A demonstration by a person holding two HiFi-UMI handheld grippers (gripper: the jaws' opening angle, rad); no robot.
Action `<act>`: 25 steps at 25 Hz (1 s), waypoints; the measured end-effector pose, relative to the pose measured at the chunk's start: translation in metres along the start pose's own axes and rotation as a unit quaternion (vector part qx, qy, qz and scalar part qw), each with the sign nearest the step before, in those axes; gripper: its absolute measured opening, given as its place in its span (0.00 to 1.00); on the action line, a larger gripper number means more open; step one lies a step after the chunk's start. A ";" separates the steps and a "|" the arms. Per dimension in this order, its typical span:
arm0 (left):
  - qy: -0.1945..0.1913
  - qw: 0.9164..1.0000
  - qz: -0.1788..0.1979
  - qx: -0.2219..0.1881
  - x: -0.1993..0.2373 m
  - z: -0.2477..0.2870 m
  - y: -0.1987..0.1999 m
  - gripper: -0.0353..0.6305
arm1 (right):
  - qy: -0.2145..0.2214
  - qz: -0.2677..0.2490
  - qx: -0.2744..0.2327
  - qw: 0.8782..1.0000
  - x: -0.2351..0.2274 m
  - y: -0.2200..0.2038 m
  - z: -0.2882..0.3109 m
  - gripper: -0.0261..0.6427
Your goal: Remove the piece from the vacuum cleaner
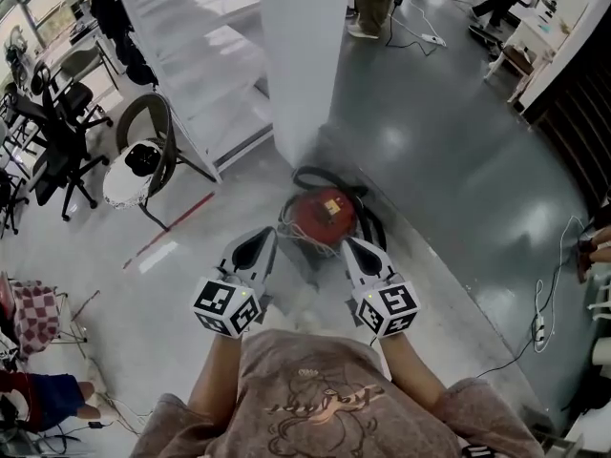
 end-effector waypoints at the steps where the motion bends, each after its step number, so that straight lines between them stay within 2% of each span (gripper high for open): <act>1: -0.008 1.000 -0.003 0.000 0.003 0.002 0.003 0.06 | -0.004 0.000 -0.001 1.000 0.000 0.002 0.003 0.03; 11: -0.056 0.998 0.020 0.019 0.034 0.024 0.027 0.06 | -0.060 0.014 -0.018 0.998 0.007 0.010 0.023 0.03; 20: -0.086 0.995 0.031 0.042 0.065 0.040 0.038 0.06 | -0.088 0.034 -0.037 0.995 0.010 0.011 0.048 0.04; 22: -0.095 0.994 0.032 0.046 0.069 0.044 0.039 0.16 | -0.090 0.040 -0.037 0.994 0.009 0.011 0.051 0.07; 25: -0.107 0.993 0.026 0.048 0.073 0.050 0.042 0.23 | -0.091 0.047 -0.038 0.994 0.007 0.011 0.055 0.21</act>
Point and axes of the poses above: the fingertips, and each gripper's own axes: z forward along the fingers, x to its left, y out of its top, the point moved 8 cm from there along -z, backward along the fingers, and after that the axes turned 7 degrees about -z, right-handed, at the moved point
